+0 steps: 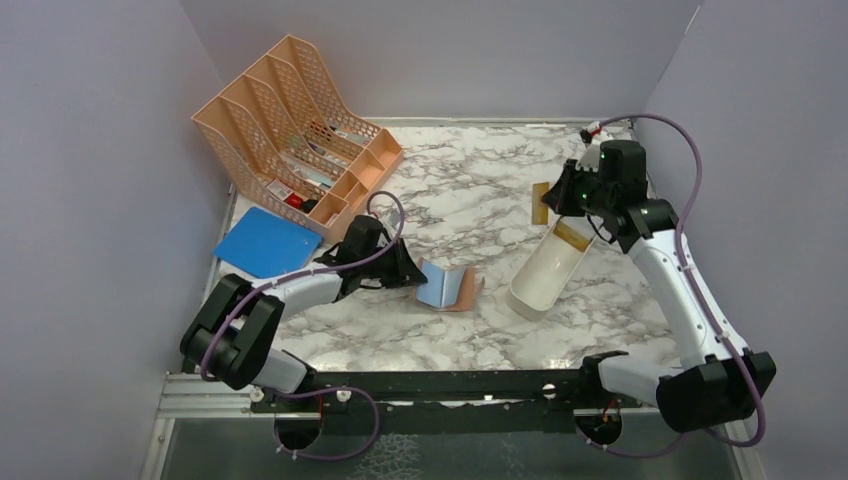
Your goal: Put the credit cards into the card holder
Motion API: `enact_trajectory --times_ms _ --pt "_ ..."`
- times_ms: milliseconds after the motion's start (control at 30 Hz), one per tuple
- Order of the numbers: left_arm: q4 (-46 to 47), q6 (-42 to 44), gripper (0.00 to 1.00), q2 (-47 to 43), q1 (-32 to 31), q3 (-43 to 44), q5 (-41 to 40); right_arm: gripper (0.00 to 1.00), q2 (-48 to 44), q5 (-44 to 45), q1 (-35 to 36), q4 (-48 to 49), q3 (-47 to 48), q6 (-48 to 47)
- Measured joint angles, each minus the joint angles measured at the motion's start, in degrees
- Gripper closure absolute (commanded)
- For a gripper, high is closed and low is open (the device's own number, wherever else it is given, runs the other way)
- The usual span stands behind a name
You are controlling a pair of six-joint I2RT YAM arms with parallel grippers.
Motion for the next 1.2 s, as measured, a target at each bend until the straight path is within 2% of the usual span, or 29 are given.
enact_trajectory --times_ms 100,233,400,533,567,700,767,967,1200 --pt "0.96 -0.85 0.76 0.76 0.00 -1.60 -0.96 0.99 -4.81 -8.46 0.00 3.56 -5.27 6.47" --pt "0.87 -0.72 0.64 0.76 0.00 -2.36 -2.56 0.99 -8.26 -17.25 0.42 8.55 -11.50 14.43" --pt "-1.11 0.81 0.62 0.70 0.00 -2.36 -5.44 0.99 -9.33 -22.12 2.36 13.70 -18.51 21.57" --pt "-4.15 2.40 0.55 0.09 0.02 -2.36 -8.15 0.99 -10.32 -22.75 5.73 17.11 -23.58 26.58" --pt "-4.52 2.58 0.56 -0.13 0.00 -2.36 -8.61 0.99 -10.51 -22.73 6.84 17.92 -24.55 27.76" --pt "-5.90 3.63 0.75 -1.90 0.00 -2.38 -9.81 0.99 -10.38 -21.92 12.76 21.42 -27.10 31.93" --pt "-5.79 3.80 0.81 -2.43 0.00 -2.49 -9.79 0.99 -9.92 -20.96 16.04 22.86 -27.56 33.62" --pt "-2.95 3.19 0.82 -3.52 0.00 -5.18 -7.98 0.99 -6.97 -17.25 24.13 26.97 -27.56 37.46" --pt "2.05 1.42 0.77 -4.52 0.00 -6.16 -4.55 0.99 -4.68 -14.29 26.73 28.33 -27.45 38.69"
